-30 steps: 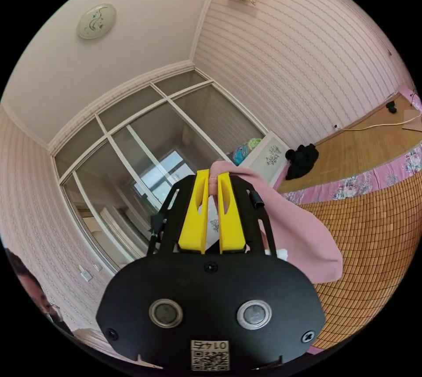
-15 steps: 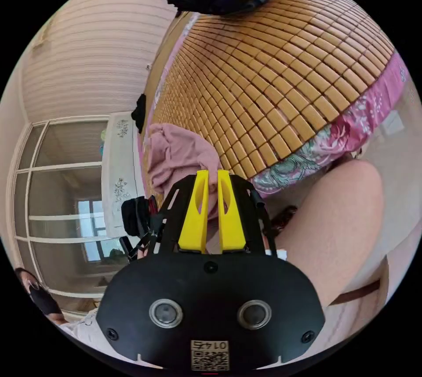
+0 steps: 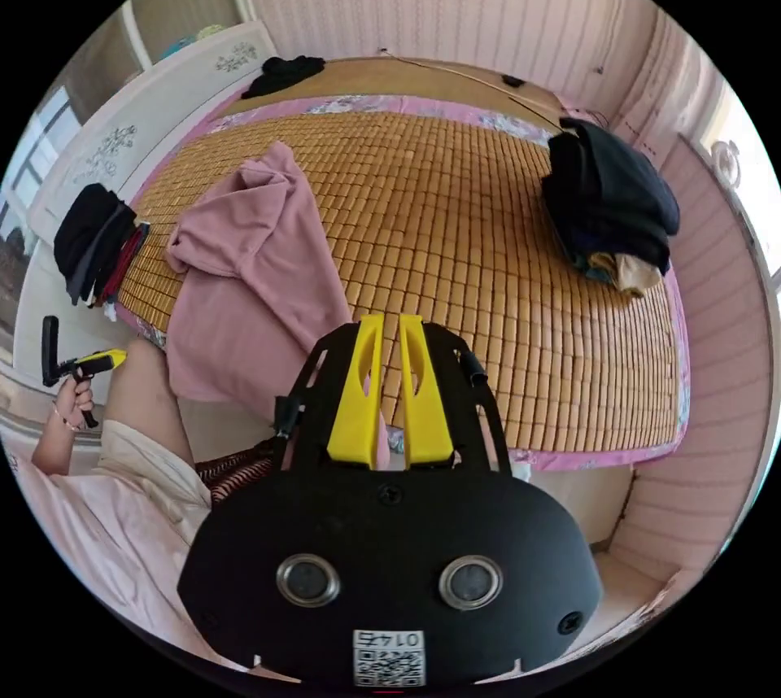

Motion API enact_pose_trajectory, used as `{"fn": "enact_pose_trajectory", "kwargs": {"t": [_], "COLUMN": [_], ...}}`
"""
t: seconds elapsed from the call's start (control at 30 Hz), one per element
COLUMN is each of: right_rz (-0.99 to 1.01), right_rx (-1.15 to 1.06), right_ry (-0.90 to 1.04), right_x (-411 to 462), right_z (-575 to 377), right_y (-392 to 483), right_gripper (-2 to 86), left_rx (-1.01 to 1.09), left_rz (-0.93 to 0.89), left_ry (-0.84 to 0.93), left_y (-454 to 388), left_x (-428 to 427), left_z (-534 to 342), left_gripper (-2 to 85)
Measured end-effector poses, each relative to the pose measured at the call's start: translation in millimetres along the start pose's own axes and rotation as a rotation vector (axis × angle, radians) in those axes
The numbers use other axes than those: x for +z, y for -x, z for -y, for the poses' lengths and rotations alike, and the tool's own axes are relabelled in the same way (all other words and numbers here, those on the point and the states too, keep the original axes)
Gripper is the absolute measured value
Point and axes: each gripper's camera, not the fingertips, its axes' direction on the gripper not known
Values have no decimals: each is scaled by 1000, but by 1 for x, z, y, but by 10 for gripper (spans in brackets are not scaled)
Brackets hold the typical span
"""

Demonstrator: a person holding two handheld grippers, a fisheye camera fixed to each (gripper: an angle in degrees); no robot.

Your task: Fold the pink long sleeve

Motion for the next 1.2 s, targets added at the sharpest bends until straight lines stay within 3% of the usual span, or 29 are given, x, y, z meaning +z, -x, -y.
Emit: {"fn": "enact_pose_trajectory", "kwargs": {"t": [0.1,0.17,0.27,0.4,0.47,0.6,0.73,0.9,1.0,1.1,1.2], "right_rz": [155,258,159,132,152,296,293,355,417,358,261], "right_rx": [-330,-592,-787,-828,-781,-685,-688,-564,-401,-206,103], "right_ry": [-30,91,70,51,210,211,179,64,-75,-211,-321], "right_x": [15,49,88,130,168,167,148,105,64,22,-5], "right_z": [53,88,120,154,177,197,207,217,211,186,141], "right_y": [102,195,291,358,370,351,327,271,211,137,45], "right_gripper": [111,115,113,125,105,47,27,10,5,4,3], "left_rx": [16,25,50,110,100,21,49,159,191,220,270], "left_rz": [61,121,71,86,131,179,229,309,311,349,457], "left_ry": [-66,-131,-212,-249,-265,-268,-20,64,94,86,-80], "left_y": [16,30,42,39,51,85,88,62,53,45,25], "left_x": [-15,-17,-14,-11,-4,9,59,78,83,76,21], "left_z": [16,41,79,120,144,180,217,230,234,230,208], "left_gripper": [62,61,54,60,80,102,108,23,-4,-9,-10]}}
